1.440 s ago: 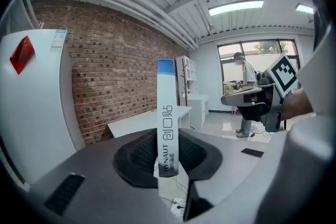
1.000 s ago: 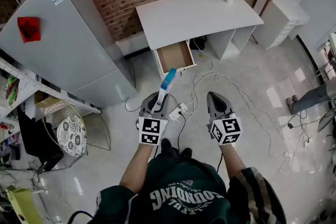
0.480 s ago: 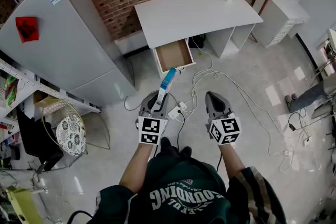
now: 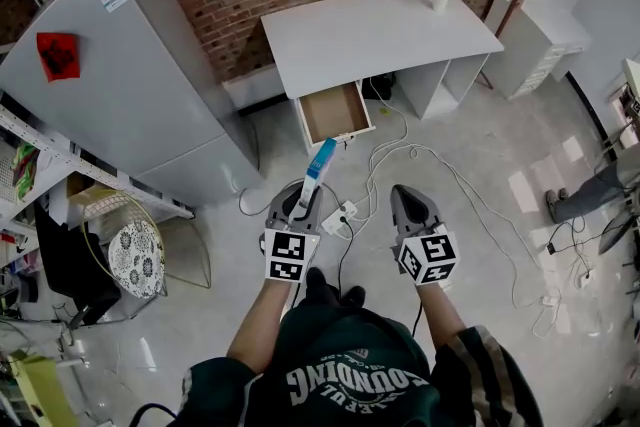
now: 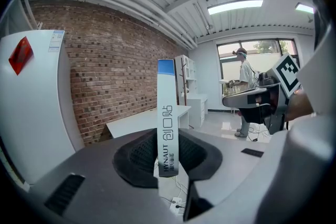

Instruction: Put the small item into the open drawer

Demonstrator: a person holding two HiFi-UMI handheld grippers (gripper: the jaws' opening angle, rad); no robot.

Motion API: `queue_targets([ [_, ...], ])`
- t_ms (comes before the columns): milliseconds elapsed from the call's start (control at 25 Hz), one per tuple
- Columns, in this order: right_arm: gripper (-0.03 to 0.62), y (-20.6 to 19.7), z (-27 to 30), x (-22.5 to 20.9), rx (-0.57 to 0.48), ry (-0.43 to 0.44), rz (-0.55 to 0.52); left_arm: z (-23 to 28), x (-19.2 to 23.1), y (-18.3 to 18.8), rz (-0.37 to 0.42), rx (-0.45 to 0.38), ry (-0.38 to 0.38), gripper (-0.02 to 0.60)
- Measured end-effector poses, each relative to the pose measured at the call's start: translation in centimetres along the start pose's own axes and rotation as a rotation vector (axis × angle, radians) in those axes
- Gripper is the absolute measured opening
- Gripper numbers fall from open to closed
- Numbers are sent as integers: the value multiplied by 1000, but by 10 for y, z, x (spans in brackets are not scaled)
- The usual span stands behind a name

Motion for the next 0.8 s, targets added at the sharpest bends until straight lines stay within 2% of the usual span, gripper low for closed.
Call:
queue_targets([
  [400,23,-6,-5,-1,9,35,4,-7,-10,1,0,0,22,87],
  [800,23,-7,25,-9,21,42,11,16,10,-3,-19,18,40,87],
])
Point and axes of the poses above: the fingertips, and each gripper's own axes: z forward along the fingers, x to its left, y out of its top, the point moved 2 cm from there along -z, backward along the fingers, and after that the axes turned 2 degrees about -z, right-handed, at the moved point
